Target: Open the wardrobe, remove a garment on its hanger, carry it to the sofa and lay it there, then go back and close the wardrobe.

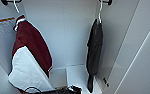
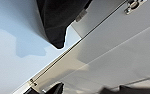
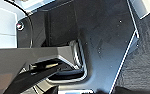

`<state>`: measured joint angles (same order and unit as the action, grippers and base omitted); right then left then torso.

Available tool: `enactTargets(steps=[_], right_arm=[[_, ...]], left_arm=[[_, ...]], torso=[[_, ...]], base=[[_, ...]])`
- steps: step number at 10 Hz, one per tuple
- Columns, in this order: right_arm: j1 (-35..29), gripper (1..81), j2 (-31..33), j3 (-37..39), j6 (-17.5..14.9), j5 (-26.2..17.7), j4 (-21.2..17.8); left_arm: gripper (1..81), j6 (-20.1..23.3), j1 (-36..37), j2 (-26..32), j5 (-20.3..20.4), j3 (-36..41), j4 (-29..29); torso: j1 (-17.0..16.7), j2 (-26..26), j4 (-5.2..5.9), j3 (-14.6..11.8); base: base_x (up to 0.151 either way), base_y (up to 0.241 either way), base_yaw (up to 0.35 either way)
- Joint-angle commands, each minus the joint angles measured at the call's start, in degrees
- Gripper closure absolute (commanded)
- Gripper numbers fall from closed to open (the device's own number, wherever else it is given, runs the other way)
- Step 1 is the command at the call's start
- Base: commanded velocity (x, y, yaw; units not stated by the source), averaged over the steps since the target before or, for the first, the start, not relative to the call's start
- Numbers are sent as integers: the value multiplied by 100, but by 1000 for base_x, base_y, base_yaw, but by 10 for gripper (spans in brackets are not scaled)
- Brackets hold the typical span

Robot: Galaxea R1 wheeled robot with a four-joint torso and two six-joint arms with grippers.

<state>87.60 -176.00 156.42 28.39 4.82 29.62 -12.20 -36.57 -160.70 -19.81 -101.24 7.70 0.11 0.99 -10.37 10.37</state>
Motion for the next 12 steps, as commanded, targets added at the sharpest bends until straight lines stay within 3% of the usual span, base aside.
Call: enactTargets(steps=[1, 12], right_arm=[[-150, 10, 18, 10, 0, -288, 52], [-132, 10, 27, 19, 17, -288, 44]], left_arm=[[10, -396, 1156, 2, -128, 228, -59], [10, -2479, 3274, -138, 239, -177, -76]], torso=[[0, 0, 0, 0], [7, -6, 0, 4]], base=[[0, 0, 0], [0, 0, 0]])
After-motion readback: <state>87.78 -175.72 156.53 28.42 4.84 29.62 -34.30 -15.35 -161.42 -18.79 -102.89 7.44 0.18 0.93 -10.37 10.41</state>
